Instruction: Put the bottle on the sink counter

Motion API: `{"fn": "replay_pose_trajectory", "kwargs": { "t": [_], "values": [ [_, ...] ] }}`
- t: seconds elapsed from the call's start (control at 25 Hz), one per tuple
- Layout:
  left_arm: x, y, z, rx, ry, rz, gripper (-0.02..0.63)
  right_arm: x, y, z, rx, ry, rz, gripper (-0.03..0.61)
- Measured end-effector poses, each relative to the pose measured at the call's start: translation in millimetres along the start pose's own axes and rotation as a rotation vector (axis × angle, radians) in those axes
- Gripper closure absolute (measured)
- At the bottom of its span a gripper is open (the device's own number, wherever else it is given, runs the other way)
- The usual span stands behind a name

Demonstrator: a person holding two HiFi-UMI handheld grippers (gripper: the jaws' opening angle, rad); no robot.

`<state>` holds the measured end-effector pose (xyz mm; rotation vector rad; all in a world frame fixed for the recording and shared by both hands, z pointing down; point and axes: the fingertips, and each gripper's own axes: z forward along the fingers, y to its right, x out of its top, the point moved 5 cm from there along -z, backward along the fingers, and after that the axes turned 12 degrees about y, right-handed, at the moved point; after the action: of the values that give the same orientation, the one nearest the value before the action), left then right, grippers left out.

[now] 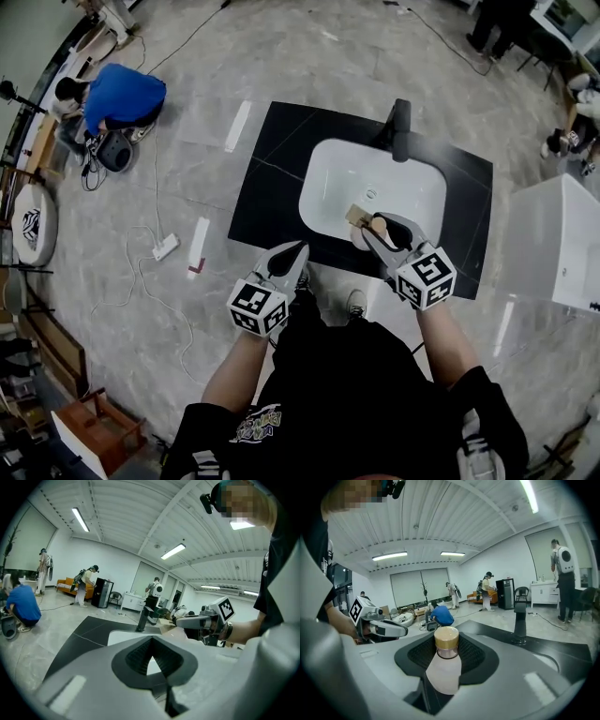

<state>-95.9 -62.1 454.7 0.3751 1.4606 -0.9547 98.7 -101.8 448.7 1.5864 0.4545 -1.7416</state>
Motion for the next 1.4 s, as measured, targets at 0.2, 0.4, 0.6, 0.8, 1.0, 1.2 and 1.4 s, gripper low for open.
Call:
{"fn": "replay_pose_trajectory", "kwargs": {
  "t": [0.2,0.4,0.6,0.8,1.0,1.2,1.4],
  "values": [
    [4,-33,7,-0.015,-0.013,-0.003,0.612,-1,0,34,-0.009,-0.018,-0.001,0.411],
    [9,-62,10,-0.021,-0.022,0.016,0.612,-1,2,70,-0.005,-0.035,-0.013,0.411],
    [15,-87,15,-0.028,-0.034,0.008,0.612,0,5,104,0.0,-0.047,-0.023,0.411],
    [16,-111,23,-0.04,-0.047,0.007,0.612,-5,13,137,-0.003,-0.054,-0.018,0.411],
    [17,-131,31,-0.054,-0.057,0.008,0.612,-10,19,165,-0.013,-0.059,-0.013,0.411],
    [17,-148,38,-0.057,-0.069,0.005,0.612,-16,28,190,-0.02,-0.061,-0.004,0.411],
    [17,-162,46,-0.058,-0.081,0.013,0.612,-26,40,215,-0.027,-0.065,-0.015,0.411]
  ]
}}
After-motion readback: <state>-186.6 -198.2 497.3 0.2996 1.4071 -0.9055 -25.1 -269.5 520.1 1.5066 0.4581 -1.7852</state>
